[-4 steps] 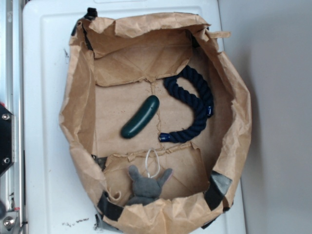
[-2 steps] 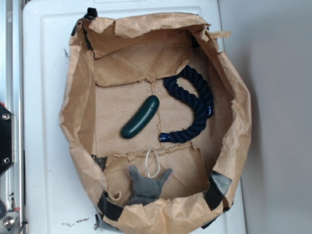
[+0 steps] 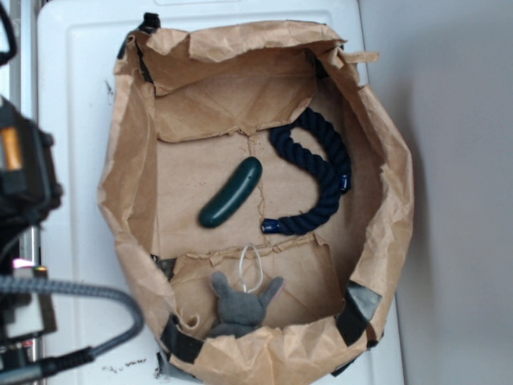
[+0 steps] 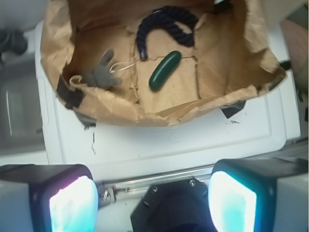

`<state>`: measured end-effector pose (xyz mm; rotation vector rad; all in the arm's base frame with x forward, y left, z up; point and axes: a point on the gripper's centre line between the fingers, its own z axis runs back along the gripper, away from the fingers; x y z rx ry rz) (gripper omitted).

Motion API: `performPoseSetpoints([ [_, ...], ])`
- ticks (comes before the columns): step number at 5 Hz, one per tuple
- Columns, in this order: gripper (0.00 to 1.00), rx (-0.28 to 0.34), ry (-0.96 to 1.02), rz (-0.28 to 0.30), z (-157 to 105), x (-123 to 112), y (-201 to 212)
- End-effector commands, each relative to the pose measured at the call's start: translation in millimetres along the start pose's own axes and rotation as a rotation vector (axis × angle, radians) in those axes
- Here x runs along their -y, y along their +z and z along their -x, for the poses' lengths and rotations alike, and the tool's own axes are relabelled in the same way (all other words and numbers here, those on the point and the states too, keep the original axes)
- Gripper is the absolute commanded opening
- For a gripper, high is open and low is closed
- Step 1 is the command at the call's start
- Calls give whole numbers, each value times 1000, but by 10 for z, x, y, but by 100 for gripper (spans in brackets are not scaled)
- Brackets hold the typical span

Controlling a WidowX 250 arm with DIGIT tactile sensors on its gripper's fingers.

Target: Grab the plastic pickle.

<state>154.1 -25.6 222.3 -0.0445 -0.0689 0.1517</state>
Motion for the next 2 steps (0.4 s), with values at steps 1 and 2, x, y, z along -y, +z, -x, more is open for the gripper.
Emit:
performPoseSetpoints([
  [1,100,120,280,165,-1040,-152,-208],
  [2,100,129,406,167,-1513,-282,-388],
])
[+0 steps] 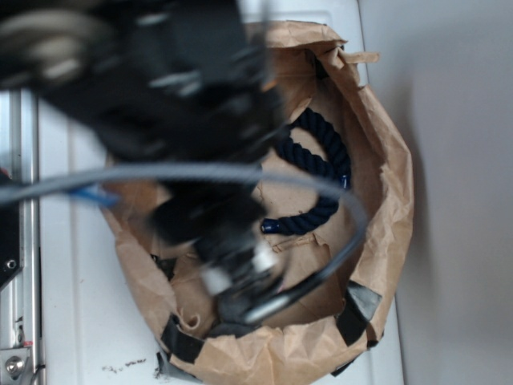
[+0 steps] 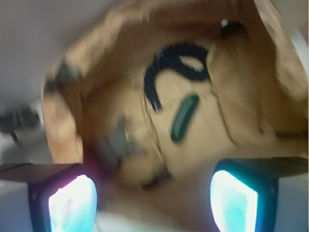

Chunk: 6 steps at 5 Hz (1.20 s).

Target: Grab the plastic pickle.

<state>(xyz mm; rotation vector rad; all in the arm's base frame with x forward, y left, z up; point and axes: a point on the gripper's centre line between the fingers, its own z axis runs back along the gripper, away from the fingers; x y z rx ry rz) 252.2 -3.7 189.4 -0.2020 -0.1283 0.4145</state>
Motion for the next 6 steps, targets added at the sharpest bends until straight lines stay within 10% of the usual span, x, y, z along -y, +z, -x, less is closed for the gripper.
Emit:
performPoseSetpoints([
  [1,100,83,134,22,-567,-49,-9],
  [6,100,117,55,-22,-168,-315,-181],
])
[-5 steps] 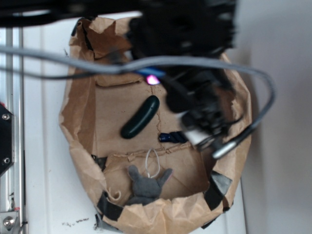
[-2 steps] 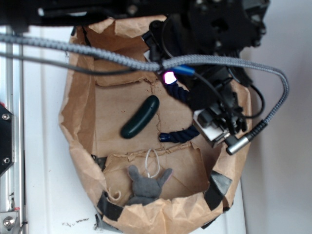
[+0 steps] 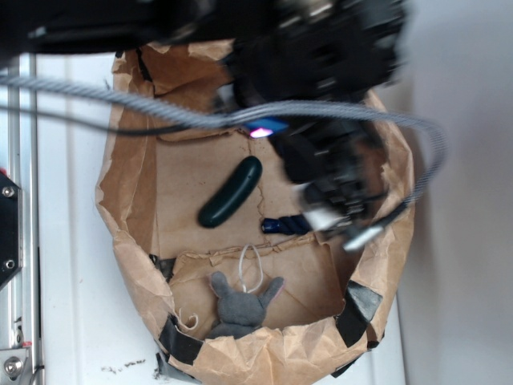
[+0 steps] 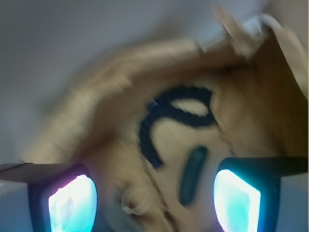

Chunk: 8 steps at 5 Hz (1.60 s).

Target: Grab the plastic pickle.

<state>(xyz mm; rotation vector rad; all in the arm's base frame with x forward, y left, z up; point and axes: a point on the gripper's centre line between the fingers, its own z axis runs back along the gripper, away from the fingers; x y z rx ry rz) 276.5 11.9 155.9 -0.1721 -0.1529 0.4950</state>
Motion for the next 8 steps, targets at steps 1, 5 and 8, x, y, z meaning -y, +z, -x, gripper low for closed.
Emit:
performPoseSetpoints([
  [1,100,115,-35,-16,223,-339,37],
  [5,100,92,-67,-52,100,-421,-438],
  [8,100,86,-126,-105,192,-333,-907],
])
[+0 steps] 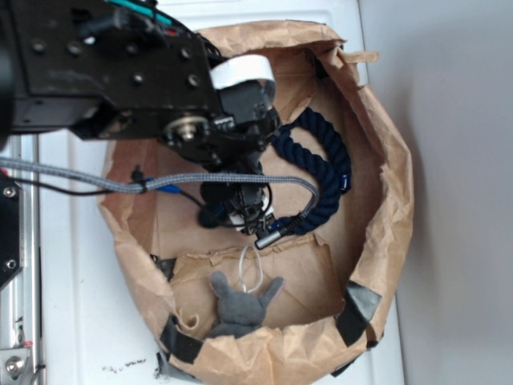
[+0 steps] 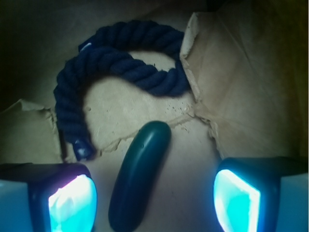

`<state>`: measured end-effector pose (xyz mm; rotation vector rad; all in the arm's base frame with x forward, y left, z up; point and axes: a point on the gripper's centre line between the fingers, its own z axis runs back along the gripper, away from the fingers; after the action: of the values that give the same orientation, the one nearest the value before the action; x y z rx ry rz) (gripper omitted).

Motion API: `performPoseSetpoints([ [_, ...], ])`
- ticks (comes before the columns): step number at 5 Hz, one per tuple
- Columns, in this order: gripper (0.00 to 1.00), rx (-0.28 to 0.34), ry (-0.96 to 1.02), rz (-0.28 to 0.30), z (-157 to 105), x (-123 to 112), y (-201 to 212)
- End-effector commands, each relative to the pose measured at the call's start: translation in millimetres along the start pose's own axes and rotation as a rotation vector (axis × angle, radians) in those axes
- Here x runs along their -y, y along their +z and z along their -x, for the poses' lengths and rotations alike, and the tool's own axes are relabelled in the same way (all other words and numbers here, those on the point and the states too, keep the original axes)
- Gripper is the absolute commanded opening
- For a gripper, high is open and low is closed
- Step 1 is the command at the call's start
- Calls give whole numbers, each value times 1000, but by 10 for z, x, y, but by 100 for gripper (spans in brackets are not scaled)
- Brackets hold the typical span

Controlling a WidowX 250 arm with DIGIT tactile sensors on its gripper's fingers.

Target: Grab the plastic pickle.

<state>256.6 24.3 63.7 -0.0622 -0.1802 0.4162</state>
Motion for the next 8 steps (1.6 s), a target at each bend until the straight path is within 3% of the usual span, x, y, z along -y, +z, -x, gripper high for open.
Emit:
performPoseSetpoints([
  [1,100,-8,-66,-37,109,100,-194],
  [2,0,-8,-76,-37,282,92,-177],
  [3,0,37,-45,-58,408,59,-102],
  [5,0,175,67,-64,-347,44,-87],
  [6,0,144,71,-35,-481,82,3],
  [7,100,106,31,-6,-584,112,180],
  [8,100,23,-60,8,-592,72,343],
])
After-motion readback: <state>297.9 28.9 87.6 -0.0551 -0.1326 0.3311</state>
